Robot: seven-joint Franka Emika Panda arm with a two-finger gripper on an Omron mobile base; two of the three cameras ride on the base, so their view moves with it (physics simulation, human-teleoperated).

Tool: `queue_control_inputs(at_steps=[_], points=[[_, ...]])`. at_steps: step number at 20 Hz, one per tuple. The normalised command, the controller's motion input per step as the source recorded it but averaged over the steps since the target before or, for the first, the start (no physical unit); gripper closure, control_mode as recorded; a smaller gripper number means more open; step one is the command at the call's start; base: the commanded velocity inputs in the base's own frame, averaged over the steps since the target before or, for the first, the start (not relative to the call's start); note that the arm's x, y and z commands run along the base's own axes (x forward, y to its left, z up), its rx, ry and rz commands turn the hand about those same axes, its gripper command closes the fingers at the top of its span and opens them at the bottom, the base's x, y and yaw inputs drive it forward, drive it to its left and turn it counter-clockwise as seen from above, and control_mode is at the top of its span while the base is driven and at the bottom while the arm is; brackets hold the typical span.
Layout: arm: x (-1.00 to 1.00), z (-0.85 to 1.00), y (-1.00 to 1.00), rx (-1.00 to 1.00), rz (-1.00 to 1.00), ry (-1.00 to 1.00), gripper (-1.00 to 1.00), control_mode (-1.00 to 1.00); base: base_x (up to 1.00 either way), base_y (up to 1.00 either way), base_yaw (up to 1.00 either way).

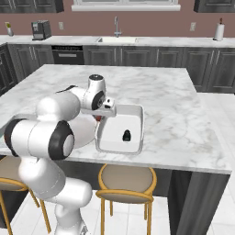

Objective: Place one cooked food and one vegetable from the large plate to each tupperware container.

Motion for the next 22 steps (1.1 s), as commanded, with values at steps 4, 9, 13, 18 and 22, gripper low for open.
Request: queue_control_inputs(at_steps=[4,9,13,18,22], points=[[0.0,0.0,-0.8,0.0,-0.31,0.06,1.0,-1.0,0.0,0.0,0.0],[0.27,-0.35,-0.28,0.0,-0.06,0.01,1.0,-1.0,0.0,0.0,0.0],[0.45,-0.48,-0.01,0.0,0.12,0.0,1.0,-1.0,0.0,0.0,0.0],[0.19,-0.36,0.0,-0.01,0.14,0.0,1.0,-1.0,0.0,0.0,0.0],[0.19,-0.21,0.06,-0.01,0.08,0.0,1.0,-1.0,0.0,0.0,0.0]])
